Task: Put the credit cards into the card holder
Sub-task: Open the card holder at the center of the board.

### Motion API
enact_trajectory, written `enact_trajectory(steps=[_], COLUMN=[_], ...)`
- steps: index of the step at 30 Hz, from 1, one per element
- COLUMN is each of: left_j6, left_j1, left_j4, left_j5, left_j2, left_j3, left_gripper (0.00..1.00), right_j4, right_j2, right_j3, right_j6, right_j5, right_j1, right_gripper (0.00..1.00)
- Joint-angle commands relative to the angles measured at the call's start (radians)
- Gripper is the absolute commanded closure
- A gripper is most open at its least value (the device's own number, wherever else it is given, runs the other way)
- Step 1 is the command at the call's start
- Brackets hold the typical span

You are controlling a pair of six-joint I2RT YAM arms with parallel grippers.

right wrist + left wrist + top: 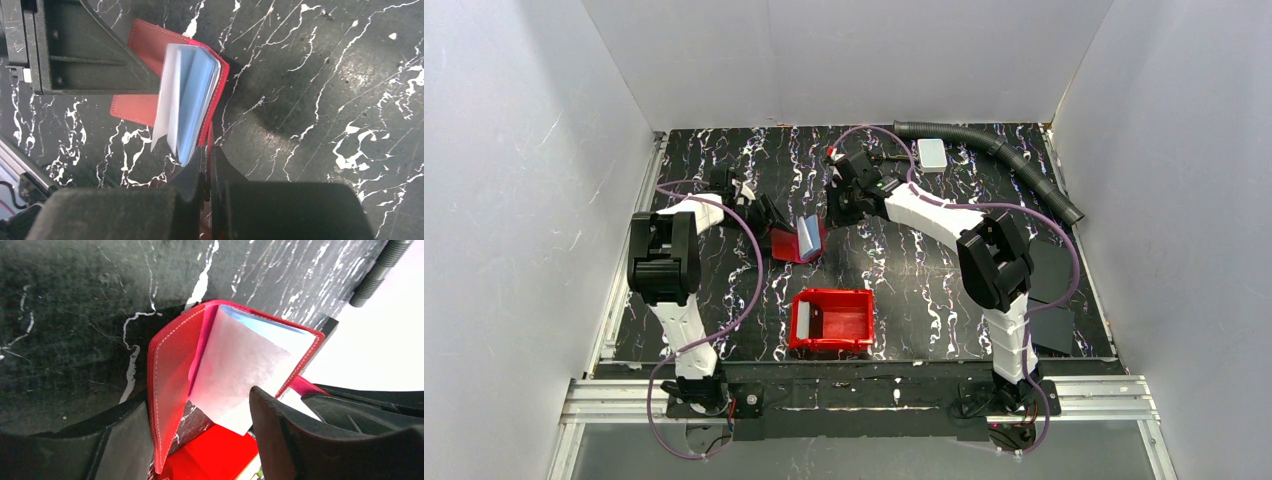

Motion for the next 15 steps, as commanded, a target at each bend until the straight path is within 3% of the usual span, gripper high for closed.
enact_trajectory(steps=[1,7,15], left_j6=[-0.041,-0.066,-0.051], left_j1=[0.015,0.013,-0.025], left_j4=[0.105,0.199,0.171], left_j5=[0.100,0.162,0.139], left_j2=[-0.108,-0.134,-0.120], left_j3=[-0.040,-0.074,-0.058], left_gripper=[0.34,0.24,0.22], right_j4=[0.038,0.084,0.116], right_j2=[-0.033,-0.017,0.001], right_j3=[0.050,0.061,0.075], right_j6=[0.025,0.072,0.102], right_j5=[-0.070,-0.140,-0.171], right_j1=[0.006,0.006,0.006], right_gripper=[0.99,0.99,0.99])
